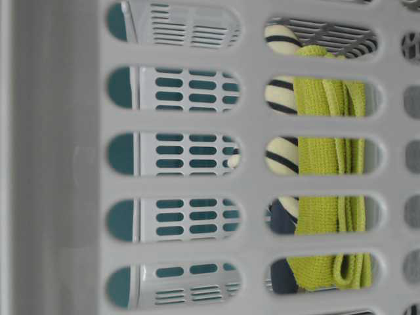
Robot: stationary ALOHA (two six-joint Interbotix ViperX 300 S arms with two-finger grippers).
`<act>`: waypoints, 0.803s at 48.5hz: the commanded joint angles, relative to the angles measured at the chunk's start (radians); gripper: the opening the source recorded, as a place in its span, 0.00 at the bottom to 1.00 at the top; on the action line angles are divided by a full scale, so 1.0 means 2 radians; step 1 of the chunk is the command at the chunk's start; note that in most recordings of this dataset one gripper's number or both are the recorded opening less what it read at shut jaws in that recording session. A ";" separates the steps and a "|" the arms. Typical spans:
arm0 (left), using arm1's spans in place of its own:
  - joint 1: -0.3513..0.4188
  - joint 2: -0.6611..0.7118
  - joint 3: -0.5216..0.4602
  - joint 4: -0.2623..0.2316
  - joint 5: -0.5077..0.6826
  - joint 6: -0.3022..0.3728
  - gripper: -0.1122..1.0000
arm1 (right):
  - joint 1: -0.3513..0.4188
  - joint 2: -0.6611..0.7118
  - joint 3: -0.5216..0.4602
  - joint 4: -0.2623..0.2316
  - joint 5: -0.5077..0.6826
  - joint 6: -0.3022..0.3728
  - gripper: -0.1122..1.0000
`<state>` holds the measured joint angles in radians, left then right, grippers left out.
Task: Pick up the yellow cloth from the shopping basket with the left arm.
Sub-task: 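Move the left gripper over the basket toward the yellow-green cloth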
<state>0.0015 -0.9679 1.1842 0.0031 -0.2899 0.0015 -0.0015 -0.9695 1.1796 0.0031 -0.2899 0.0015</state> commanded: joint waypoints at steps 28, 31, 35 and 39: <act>0.005 0.115 -0.265 0.021 0.320 -0.032 0.11 | 0.001 -0.017 -0.030 0.008 0.151 0.034 0.09; 0.006 0.136 -0.281 0.021 0.334 -0.032 0.11 | 0.001 -0.018 -0.032 0.008 0.168 0.033 0.09; 0.006 0.161 -0.302 0.021 0.345 -0.032 0.11 | 0.002 -0.025 -0.033 0.008 0.179 0.030 0.10; 0.005 0.186 -0.321 0.021 0.352 -0.034 0.12 | 0.002 -0.033 -0.036 0.007 0.178 0.028 0.16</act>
<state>0.0107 -0.6274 0.5952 0.0399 0.4080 -0.0644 0.0015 -1.0278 1.1367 0.0169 0.0690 0.0614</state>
